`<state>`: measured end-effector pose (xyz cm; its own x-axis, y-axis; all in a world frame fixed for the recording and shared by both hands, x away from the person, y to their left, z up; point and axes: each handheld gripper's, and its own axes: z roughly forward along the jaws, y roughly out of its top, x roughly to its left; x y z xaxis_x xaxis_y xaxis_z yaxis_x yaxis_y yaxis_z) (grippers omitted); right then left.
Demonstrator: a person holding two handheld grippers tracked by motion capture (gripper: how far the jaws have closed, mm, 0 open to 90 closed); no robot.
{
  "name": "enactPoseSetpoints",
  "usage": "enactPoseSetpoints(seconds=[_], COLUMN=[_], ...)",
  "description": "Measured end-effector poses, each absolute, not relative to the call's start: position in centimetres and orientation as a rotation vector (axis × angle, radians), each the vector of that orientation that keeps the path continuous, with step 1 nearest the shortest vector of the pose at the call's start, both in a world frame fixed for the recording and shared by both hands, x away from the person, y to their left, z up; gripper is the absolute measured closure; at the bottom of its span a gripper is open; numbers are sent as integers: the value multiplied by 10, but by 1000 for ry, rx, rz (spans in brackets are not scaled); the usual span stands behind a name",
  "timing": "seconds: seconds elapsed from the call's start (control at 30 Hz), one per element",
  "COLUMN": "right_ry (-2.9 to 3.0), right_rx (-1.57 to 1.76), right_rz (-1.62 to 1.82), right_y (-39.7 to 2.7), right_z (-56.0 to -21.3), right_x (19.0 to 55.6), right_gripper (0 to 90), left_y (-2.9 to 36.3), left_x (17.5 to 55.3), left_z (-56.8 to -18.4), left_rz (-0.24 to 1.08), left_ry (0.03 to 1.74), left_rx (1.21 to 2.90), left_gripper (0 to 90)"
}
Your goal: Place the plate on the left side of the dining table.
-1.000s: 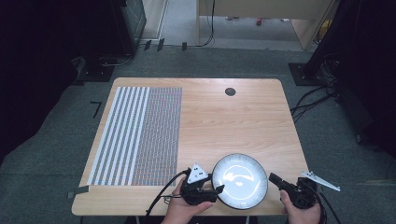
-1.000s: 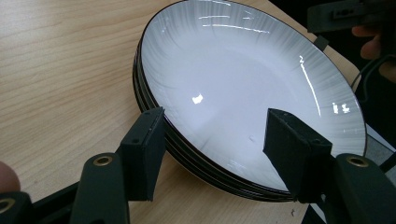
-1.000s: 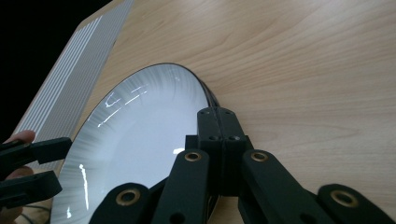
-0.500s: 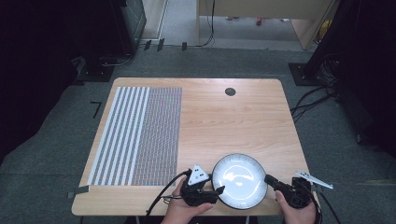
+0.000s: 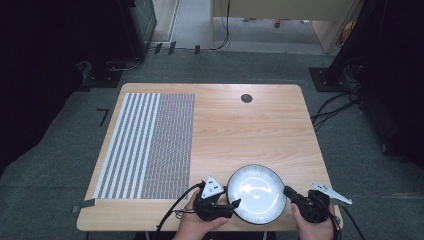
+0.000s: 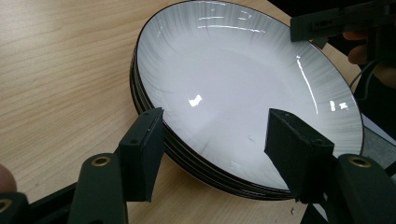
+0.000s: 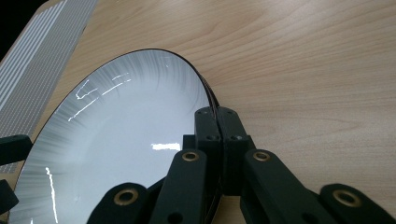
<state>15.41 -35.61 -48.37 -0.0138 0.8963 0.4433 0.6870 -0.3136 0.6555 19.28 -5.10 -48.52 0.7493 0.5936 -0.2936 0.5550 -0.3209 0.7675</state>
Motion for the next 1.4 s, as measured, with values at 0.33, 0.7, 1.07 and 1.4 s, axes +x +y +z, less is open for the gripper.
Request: enactPoseSetpoints(seconds=[0.33, 0.7, 1.07, 1.4], right_ry=[1652, 1642, 1628, 1605], right_rx=[2019, 2008, 1987, 1977], right_rz=[1234, 1233, 1232, 1231], right_y=[-356, -357, -359, -361], right_z=[-482, -479, -476, -473], right_x=[153, 152, 150, 148], right_gripper=[893, 895, 896, 896], left_y=[-50, -49, -57, -65], left_x=[193, 192, 187, 188], left_z=[-485, -484, -484, -485], left_rz=[56, 68, 62, 44], left_ry=[869, 874, 842, 852], left_rx=[1996, 1981, 2003, 2017], left_gripper=[380, 379, 378, 373])
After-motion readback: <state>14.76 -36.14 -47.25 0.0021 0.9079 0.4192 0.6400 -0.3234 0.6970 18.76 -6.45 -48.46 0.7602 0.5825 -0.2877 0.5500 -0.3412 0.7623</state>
